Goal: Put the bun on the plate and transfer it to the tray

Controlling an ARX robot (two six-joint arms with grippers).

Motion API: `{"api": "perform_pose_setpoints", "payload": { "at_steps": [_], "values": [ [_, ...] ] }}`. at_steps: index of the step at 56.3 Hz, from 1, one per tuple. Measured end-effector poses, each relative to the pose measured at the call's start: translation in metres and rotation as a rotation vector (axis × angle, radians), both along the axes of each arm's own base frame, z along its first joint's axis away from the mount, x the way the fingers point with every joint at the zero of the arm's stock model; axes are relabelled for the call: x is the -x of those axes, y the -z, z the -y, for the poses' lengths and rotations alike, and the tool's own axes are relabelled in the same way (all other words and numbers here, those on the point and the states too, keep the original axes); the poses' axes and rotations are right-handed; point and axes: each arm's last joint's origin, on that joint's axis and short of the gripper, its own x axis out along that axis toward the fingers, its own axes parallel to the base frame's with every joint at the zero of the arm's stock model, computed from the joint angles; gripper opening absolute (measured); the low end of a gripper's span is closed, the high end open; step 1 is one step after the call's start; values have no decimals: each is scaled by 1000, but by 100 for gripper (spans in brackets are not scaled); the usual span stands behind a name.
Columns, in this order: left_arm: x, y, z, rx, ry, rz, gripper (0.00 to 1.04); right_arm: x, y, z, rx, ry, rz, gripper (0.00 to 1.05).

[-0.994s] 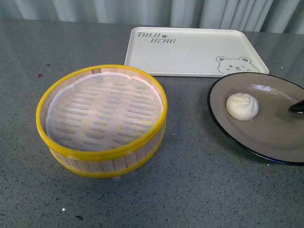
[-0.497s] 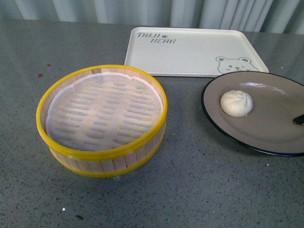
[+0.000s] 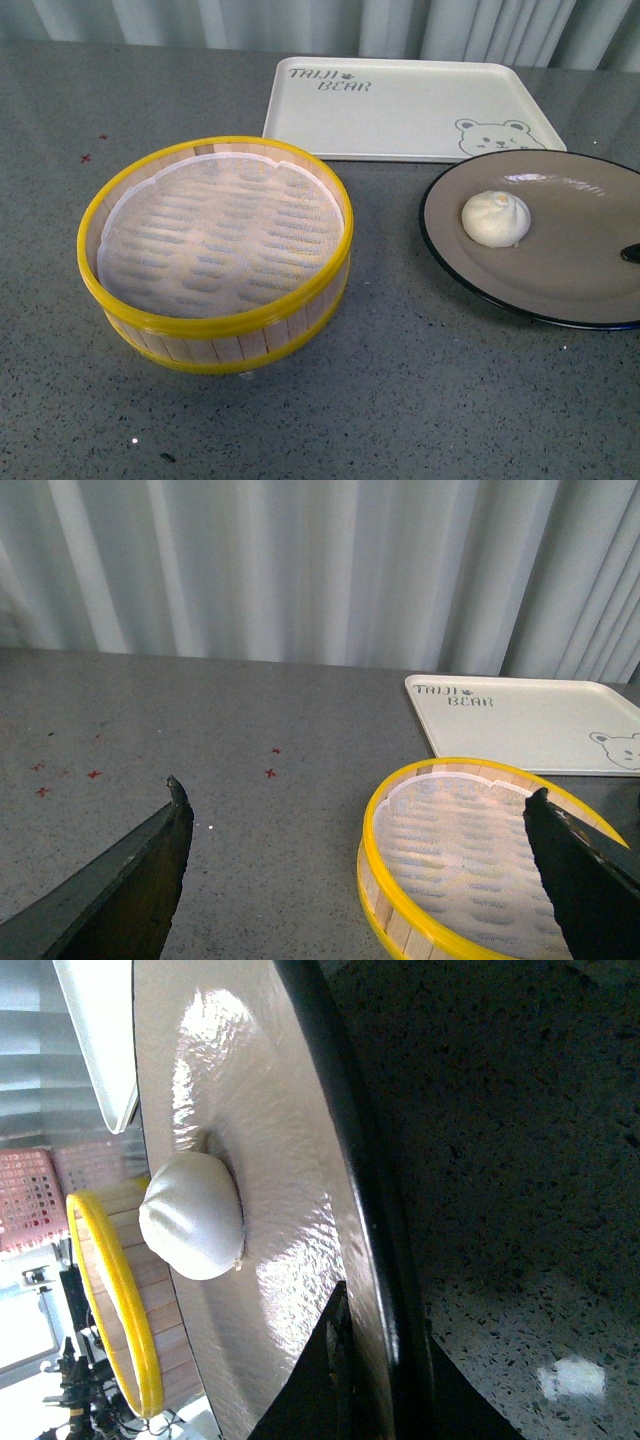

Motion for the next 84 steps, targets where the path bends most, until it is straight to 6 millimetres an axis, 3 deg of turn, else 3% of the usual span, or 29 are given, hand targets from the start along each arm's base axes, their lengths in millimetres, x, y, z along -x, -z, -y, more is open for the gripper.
{"api": "perform_pose_setpoints", "payload": {
  "at_steps": [14,25,43,63,74,84],
  "values": [
    [0,0,0,0,0,0,98,-3,-13,-1,-62,16,118,3],
    [0,0,0,0,0,0,98,-17,-27,-5,-96,22,163,3],
    [0,0,0,0,0,0,98,-84,-42,-23,-152,27,202,3],
    [0,0,0,0,0,0,98,-165,-28,-62,-190,16,122,3],
    [0,0,0,0,0,0,98,-202,-21,-74,-165,7,76,3],
    [0,0,0,0,0,0,98,-218,-20,-73,-145,14,57,3]
  ]
}}
